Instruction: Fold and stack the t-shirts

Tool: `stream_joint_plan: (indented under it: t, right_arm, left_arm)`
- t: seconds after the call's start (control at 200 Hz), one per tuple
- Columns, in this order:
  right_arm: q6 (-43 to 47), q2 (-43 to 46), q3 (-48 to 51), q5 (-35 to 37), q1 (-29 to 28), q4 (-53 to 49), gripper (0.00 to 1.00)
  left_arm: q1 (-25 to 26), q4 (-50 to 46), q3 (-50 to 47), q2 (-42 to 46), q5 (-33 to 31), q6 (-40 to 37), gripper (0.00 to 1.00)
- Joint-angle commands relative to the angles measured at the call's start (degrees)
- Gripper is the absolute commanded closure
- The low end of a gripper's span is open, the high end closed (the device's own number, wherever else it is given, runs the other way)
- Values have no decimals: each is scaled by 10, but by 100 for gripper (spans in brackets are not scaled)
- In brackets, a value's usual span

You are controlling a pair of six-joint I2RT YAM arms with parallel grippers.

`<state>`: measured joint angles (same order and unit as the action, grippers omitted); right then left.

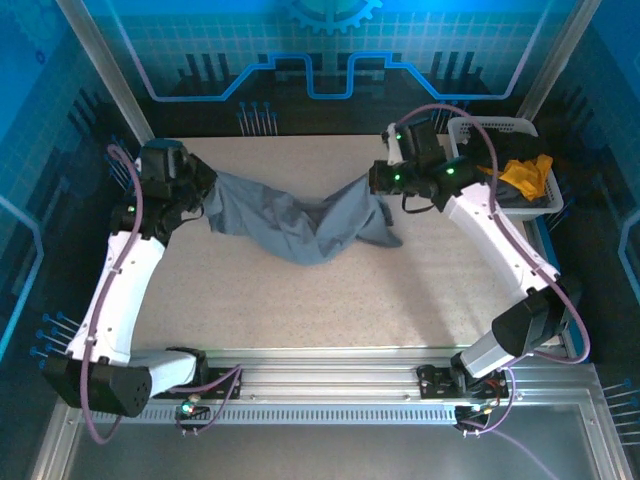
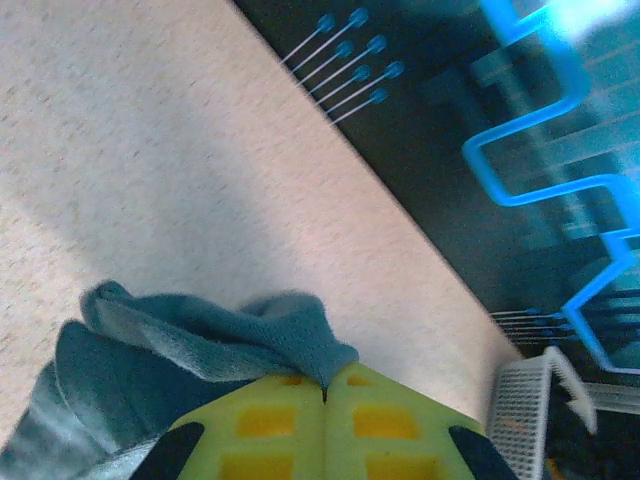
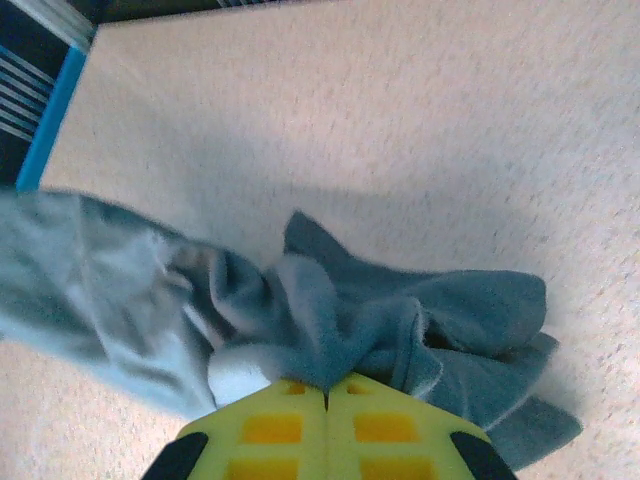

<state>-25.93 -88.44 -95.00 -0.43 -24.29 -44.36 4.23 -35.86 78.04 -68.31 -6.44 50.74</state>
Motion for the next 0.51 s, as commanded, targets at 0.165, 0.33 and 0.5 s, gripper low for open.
stream_joint_plan:
  t: [0.165, 0.33, 0.5]
  right_arm:
    - [42, 76, -42, 4, 32, 18, 100]
    - [41, 165, 13, 7, 50, 79, 100]
    - [27, 194, 18, 18, 73, 106, 100]
  left_arm:
    - [-6, 87, 29, 67, -16, 16, 100]
    - [-6, 116, 9, 122, -29, 24, 100]
    - [-6, 109, -1, 145, -58, 23, 100]
